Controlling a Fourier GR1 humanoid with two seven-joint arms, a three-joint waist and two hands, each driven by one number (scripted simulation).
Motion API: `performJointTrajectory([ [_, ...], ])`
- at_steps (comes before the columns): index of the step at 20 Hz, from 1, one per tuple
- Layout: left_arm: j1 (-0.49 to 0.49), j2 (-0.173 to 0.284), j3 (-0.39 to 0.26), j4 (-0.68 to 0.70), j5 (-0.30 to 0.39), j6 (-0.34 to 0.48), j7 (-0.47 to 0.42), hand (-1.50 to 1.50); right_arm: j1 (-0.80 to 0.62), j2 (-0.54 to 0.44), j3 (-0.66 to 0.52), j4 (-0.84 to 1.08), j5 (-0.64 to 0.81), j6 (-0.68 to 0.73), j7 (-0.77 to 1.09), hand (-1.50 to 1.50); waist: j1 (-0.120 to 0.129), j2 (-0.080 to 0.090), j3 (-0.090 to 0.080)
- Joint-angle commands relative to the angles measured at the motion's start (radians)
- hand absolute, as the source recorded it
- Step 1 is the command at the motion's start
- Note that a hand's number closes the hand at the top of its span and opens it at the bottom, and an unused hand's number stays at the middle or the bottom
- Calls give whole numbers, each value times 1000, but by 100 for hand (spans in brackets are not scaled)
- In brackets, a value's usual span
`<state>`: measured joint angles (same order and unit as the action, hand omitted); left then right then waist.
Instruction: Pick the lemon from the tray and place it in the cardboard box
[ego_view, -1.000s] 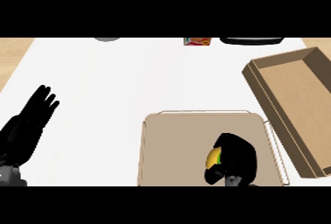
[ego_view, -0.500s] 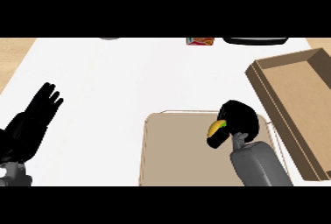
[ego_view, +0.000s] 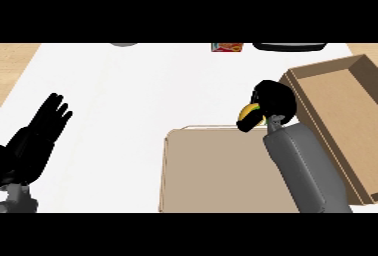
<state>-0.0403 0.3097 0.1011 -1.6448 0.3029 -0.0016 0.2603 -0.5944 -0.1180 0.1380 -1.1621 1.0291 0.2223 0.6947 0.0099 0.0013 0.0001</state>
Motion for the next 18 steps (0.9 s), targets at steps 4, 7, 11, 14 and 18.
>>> performJointTrajectory([
  [4,-40,0,11,12,-24,23,29,0,-102,21,44,-207,67,32,100,150,-18,-6,-1],
  [7,34,-5,10,3,-13,-16,-1,0,-116,29,69,-371,105,80,195,150,-22,-12,-1],
  [11,36,27,53,33,7,-53,-24,0,-220,-47,-12,-417,154,93,260,150,-16,-8,-1],
  [14,19,-7,26,6,-9,-29,-14,0,-253,-83,-58,-436,180,131,298,150,-14,-5,-1],
  [18,-39,19,62,40,8,-34,18,0,-296,-126,-114,-432,203,174,319,150,-14,-4,-1],
])
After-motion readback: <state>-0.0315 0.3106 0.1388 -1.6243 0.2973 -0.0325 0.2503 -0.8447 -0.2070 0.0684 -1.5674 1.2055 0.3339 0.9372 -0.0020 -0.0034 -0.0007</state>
